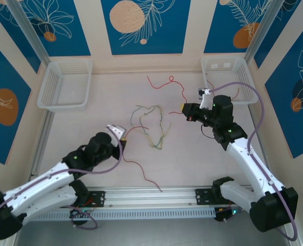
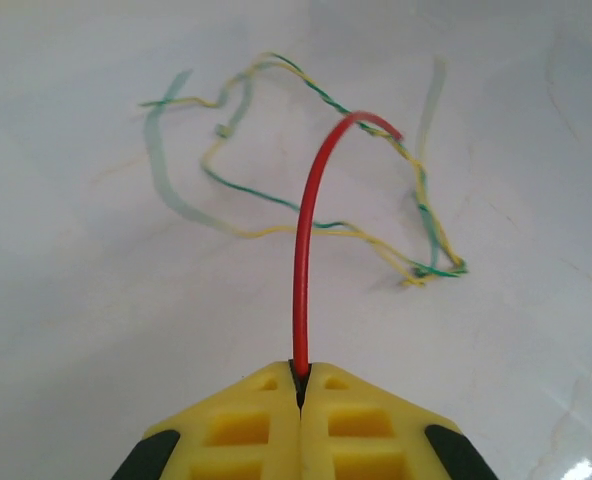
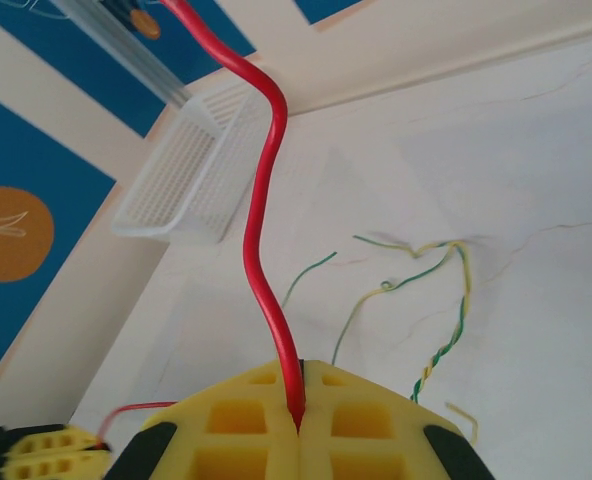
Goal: Untangle the cables
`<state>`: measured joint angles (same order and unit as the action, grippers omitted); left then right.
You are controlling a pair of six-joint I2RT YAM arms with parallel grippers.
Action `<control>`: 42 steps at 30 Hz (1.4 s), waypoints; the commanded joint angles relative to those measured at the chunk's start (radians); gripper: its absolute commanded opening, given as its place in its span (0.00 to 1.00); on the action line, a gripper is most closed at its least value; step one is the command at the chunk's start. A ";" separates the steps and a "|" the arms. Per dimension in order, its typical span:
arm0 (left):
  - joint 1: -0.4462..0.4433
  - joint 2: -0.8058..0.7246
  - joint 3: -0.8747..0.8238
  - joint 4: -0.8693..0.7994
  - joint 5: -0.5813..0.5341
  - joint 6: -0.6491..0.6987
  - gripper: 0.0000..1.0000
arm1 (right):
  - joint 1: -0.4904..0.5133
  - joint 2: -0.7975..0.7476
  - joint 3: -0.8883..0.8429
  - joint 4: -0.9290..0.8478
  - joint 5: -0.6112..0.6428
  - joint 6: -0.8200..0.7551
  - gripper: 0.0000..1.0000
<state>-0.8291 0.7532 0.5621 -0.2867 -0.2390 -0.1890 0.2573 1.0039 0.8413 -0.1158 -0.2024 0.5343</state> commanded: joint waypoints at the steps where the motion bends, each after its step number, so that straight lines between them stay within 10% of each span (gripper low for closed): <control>1: 0.034 -0.068 0.020 -0.149 -0.168 -0.049 0.00 | -0.016 -0.024 0.028 -0.003 0.039 0.017 0.00; 11: 0.063 0.006 0.286 -0.078 -0.202 -0.068 0.00 | -0.282 0.206 0.253 -0.269 0.018 0.124 0.00; 21: 0.062 0.163 0.622 -0.089 0.129 -0.110 0.00 | -0.495 0.613 0.614 -0.377 0.052 0.165 0.00; 35: 0.050 0.071 0.500 -0.012 0.264 -0.199 0.00 | -0.563 1.245 1.283 -0.688 0.206 0.153 0.00; 37: 0.049 0.069 0.492 -0.018 0.242 -0.185 0.00 | -0.563 1.303 1.359 -0.750 0.224 0.146 0.09; 42: 0.049 0.081 0.458 0.003 0.207 -0.172 0.00 | -0.558 1.315 1.376 -0.763 0.261 0.136 0.67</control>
<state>-0.7765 0.8341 1.0393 -0.3283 -0.0109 -0.3683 -0.3069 2.3318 2.1777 -0.8104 0.0212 0.6792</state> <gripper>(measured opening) 0.046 0.611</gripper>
